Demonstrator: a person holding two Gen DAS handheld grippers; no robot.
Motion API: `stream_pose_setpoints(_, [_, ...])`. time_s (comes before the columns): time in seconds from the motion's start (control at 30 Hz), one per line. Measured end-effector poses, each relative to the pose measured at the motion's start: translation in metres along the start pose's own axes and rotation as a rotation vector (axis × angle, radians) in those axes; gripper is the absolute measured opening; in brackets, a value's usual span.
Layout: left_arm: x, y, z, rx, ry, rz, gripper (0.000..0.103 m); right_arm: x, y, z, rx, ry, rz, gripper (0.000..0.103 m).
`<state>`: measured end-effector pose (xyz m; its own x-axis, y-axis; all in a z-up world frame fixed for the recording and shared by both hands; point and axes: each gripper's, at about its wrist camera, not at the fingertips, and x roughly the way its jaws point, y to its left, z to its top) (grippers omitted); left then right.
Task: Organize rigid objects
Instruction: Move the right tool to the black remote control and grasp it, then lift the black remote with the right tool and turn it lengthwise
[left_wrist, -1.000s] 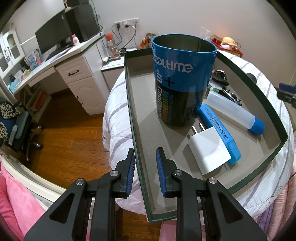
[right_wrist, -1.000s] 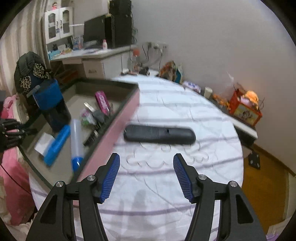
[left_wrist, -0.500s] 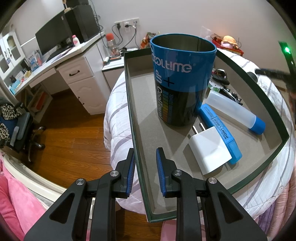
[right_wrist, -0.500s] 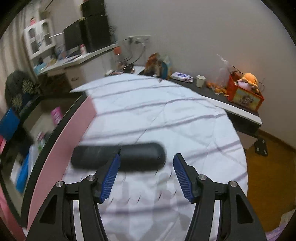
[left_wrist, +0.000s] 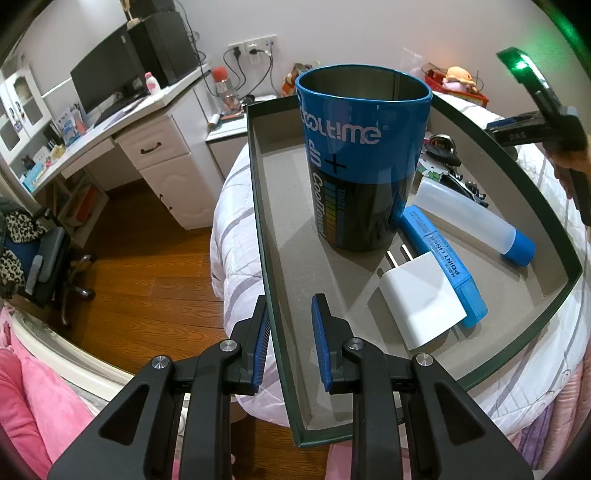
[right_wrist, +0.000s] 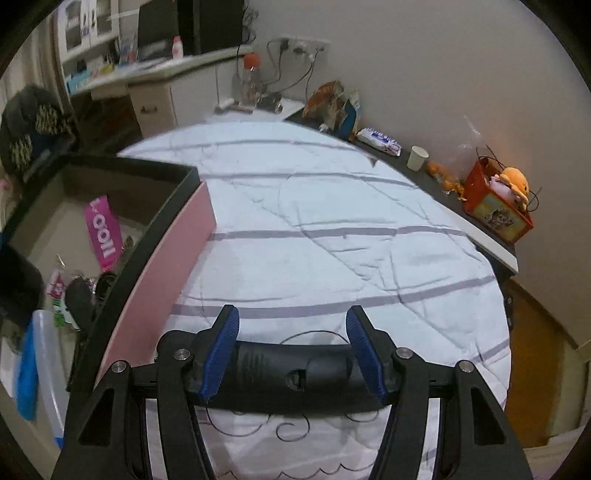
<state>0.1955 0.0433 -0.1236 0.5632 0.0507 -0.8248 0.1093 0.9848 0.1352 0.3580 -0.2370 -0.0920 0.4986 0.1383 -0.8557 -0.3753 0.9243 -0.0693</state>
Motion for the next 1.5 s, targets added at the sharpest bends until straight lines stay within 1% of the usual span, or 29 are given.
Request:
stream_pose_setpoints(0.1, [0.0, 0.0, 0.0, -0.001, 0.0, 0.0, 0.021, 0.01, 0.001, 0.0, -0.02, 0.055, 0.011, 0.062])
stream_pose_setpoints(0.17, [0.0, 0.0, 0.0, -0.001, 0.0, -0.001, 0.021, 0.01, 0.0, -0.001, -0.02, 0.068, 0.014, 0.062])
stream_pose_setpoints(0.23, [0.0, 0.0, 0.0, 0.0, 0.0, 0.001, 0.021, 0.006, -0.001, -0.005, -0.022, 0.08, 0.019, 0.062])
stream_pose_setpoints(0.5, [0.0, 0.0, 0.0, 0.0, 0.0, 0.001, 0.021, -0.01, 0.007, -0.014, -0.127, 0.143, 0.041, 0.062])
stream_pose_setpoints(0.53, [0.0, 0.0, 0.0, -0.001, 0.0, 0.0, 0.021, -0.014, 0.008, -0.016, -0.136, 0.149, 0.047, 0.063])
stream_pose_setpoints(0.57, [0.0, 0.0, 0.0, -0.001, 0.0, 0.0, 0.021, -0.018, 0.009, -0.019, -0.144, 0.163, 0.061, 0.07])
stream_pose_setpoints(0.6, [0.0, 0.0, 0.0, -0.001, -0.001, 0.0, 0.021, -0.019, 0.01, -0.021, -0.155, 0.18, 0.065, 0.072])
stream_pose_setpoints(0.63, [0.0, 0.0, 0.0, -0.002, 0.0, 0.0, 0.021, -0.023, 0.012, -0.027, -0.179, 0.205, 0.056, 0.074])
stream_pose_setpoints(0.7, [0.0, 0.0, 0.0, -0.002, -0.001, -0.001, 0.022, -0.027, 0.012, -0.032, -0.192, 0.214, 0.05, 0.074])
stream_pose_setpoints(0.77, [0.0, 0.0, 0.0, -0.003, -0.002, -0.002, 0.022, -0.041, 0.001, -0.038, -0.114, 0.149, 0.054, 0.074])
stream_pose_setpoints(0.8, [0.0, -0.001, 0.001, -0.002, -0.002, -0.001, 0.022, -0.047, -0.005, -0.039, -0.058, 0.118, 0.074, 0.074])
stream_pose_setpoints(0.83, [0.0, -0.001, 0.001, -0.003, -0.002, 0.0, 0.022, -0.055, -0.016, -0.046, 0.03, 0.069, 0.117, 0.074])
stream_pose_setpoints(0.9, [0.001, -0.001, 0.001, -0.002, -0.001, 0.0, 0.022, -0.064, -0.028, -0.06, 0.138, 0.01, 0.147, 0.076])
stream_pose_setpoints(0.97, [0.001, -0.001, 0.0, -0.002, -0.003, 0.0, 0.022, -0.063, -0.035, -0.073, 0.215, -0.016, 0.147, 0.078])
stream_pose_setpoints(1.07, [0.001, -0.001, 0.002, -0.001, -0.003, -0.002, 0.022, -0.056, -0.044, -0.094, 0.366, -0.057, 0.192, 0.078])
stream_pose_setpoints(1.13, [0.001, -0.002, 0.003, -0.002, -0.004, -0.005, 0.022, -0.051, -0.046, -0.101, 0.458, -0.066, 0.2, 0.078])
stream_pose_setpoints(1.23, [0.002, -0.002, 0.005, -0.002, -0.007, -0.009, 0.022, -0.046, -0.037, -0.097, 0.515, -0.065, 0.182, 0.078])
stream_pose_setpoints(1.33, [0.002, -0.002, 0.007, -0.004, -0.01, -0.014, 0.023, -0.042, -0.026, -0.088, 0.548, -0.062, 0.168, 0.079])
stream_pose_setpoints(1.4, [0.003, -0.001, 0.008, -0.005, -0.013, -0.016, 0.023, -0.038, -0.019, -0.079, 0.555, -0.049, 0.124, 0.079])
stream_pose_setpoints(1.5, [0.002, -0.001, 0.008, -0.005, -0.015, -0.024, 0.024, -0.024, -0.014, -0.068, 0.576, -0.01, 0.093, 0.08])
